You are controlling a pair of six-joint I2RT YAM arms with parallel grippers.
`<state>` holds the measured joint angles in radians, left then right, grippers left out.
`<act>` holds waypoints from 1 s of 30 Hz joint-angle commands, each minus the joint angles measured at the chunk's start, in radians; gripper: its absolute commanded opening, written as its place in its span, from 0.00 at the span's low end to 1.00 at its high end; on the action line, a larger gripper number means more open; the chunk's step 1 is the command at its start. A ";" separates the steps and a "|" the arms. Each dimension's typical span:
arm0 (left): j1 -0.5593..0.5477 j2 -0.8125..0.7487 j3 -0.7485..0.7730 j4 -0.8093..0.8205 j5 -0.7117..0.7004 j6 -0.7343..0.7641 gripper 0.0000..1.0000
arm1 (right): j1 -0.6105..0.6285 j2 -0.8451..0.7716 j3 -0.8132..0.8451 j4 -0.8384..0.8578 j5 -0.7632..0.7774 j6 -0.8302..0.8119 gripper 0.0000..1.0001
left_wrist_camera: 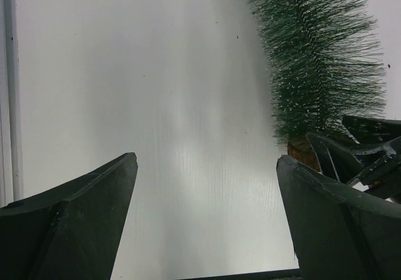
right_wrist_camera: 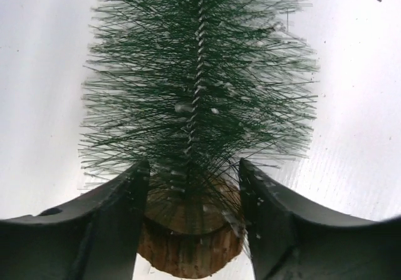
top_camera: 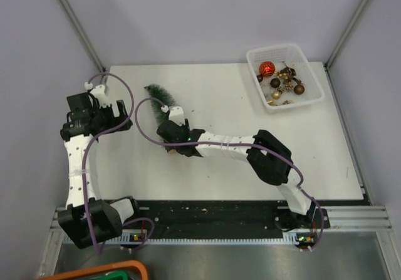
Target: Decorate the small christmas tree
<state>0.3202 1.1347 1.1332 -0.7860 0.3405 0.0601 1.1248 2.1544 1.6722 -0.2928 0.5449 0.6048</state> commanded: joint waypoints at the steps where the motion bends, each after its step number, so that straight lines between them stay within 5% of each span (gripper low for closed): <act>1: 0.008 -0.026 -0.016 0.021 -0.015 0.026 0.99 | 0.018 -0.027 -0.038 0.007 0.010 -0.011 0.54; 7: 0.011 -0.035 -0.029 0.021 -0.023 0.040 0.99 | 0.017 -0.157 -0.210 0.007 0.072 -0.101 0.39; 18: 0.011 -0.050 -0.035 0.013 -0.009 0.052 0.99 | 0.018 -0.427 -0.555 -0.009 0.168 -0.335 0.39; 30: 0.011 -0.076 -0.036 -0.007 -0.014 0.058 0.99 | -0.045 -0.438 -0.428 -0.031 0.099 -0.407 0.47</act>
<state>0.3264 1.1015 1.0954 -0.7887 0.3241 0.1040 1.1015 1.7321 1.1301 -0.3130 0.6739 0.2295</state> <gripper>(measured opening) 0.987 0.468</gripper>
